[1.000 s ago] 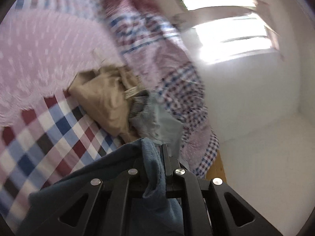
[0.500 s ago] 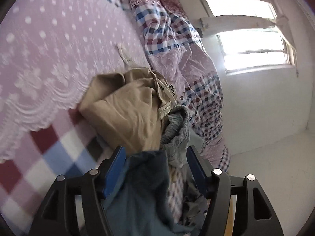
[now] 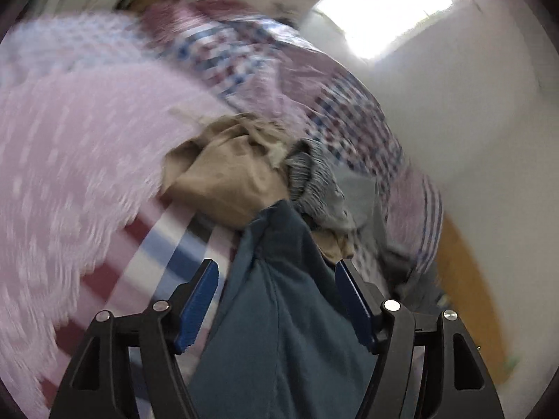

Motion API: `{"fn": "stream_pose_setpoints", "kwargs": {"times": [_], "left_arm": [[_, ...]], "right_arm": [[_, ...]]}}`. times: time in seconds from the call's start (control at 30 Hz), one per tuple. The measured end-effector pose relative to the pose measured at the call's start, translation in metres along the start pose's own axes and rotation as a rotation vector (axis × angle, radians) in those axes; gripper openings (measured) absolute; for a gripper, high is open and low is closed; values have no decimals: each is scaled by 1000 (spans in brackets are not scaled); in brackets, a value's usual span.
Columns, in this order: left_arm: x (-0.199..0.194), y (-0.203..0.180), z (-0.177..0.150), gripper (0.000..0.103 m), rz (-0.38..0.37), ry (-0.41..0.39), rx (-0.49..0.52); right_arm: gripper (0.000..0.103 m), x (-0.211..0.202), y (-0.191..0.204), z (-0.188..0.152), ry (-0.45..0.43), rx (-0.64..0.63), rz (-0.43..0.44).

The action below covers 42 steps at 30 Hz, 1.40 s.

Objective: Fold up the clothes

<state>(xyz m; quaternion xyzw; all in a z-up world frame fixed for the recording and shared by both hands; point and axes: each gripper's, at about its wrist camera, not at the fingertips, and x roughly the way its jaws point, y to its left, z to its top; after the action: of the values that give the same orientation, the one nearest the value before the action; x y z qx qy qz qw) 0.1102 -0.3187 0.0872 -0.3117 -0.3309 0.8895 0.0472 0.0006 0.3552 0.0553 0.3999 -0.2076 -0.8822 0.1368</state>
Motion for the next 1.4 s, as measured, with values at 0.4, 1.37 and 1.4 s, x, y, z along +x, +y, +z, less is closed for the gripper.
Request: {"fn": "stream_pose_setpoints", "kwargs": {"times": [0.4,1.37,1.4], "left_arm": [[92,-65,25,70,158,197,620],[137,-34,46,7,125,182,453],[138,-30,45,7,134,175,432]], "right_arm": [[75,18,50,5,3,-527,20],[10,95,69,26,59,-634,-105],[10,101,72,27,58,-634,-143]]}}
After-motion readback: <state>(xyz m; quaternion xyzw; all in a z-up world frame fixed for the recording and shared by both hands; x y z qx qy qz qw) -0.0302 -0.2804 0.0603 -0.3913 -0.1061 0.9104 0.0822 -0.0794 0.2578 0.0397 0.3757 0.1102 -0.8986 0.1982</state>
